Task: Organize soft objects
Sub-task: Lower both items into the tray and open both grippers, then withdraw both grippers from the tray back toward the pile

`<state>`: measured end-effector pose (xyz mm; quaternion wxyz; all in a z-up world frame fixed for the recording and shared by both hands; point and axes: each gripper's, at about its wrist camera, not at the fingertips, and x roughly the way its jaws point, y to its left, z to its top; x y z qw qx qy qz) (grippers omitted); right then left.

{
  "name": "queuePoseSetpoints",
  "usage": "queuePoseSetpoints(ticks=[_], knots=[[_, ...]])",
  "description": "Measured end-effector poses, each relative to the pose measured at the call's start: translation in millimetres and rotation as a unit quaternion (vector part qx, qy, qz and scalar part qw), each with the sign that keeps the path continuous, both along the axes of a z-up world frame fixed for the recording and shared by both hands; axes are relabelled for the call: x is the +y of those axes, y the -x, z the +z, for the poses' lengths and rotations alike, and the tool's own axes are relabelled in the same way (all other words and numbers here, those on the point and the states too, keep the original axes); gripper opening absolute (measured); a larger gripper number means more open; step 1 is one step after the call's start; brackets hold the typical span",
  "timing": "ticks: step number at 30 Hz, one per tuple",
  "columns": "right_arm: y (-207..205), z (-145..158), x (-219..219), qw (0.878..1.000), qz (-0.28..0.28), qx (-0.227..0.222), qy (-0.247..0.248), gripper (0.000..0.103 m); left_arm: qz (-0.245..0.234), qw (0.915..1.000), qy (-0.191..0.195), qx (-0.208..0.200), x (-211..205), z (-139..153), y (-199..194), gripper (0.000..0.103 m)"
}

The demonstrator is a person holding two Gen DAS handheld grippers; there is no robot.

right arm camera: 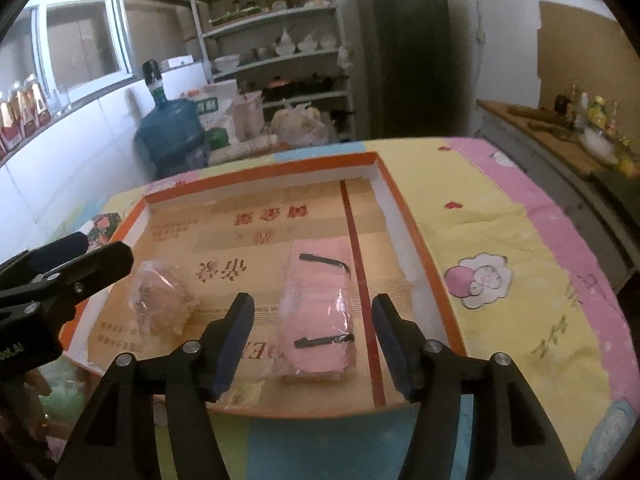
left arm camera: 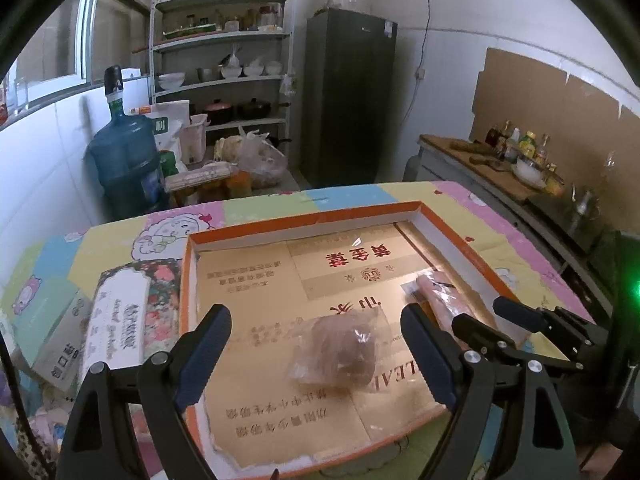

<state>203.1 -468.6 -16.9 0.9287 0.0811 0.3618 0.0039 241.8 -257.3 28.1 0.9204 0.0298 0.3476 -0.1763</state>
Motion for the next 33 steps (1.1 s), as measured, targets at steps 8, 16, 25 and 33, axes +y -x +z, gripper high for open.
queuePoseSetpoints(ticks=[8,16,25,33], knots=[[34.4,14.6,14.9,0.999,-0.019,-0.044,-0.006,0.064,-0.013,0.9988,0.041,-0.022,24.6,17.4,31.6,0.087],[72.0,31.7,35.6,0.996,-0.026,-0.083,-0.011,0.064,-0.006,0.9961,0.026,-0.084,45.0,37.3,72.4,0.082],[115.3,51.4,82.3,0.992,-0.020,-0.123,0.014,0.064,0.025,0.9941,0.006,-0.105,76.1,41.2,107.7,0.081],[138.8,57.3,120.0,0.990,-0.012,-0.141,0.024,0.064,0.063,0.9893,0.005,-0.132,112.8,47.7,133.6,0.081]])
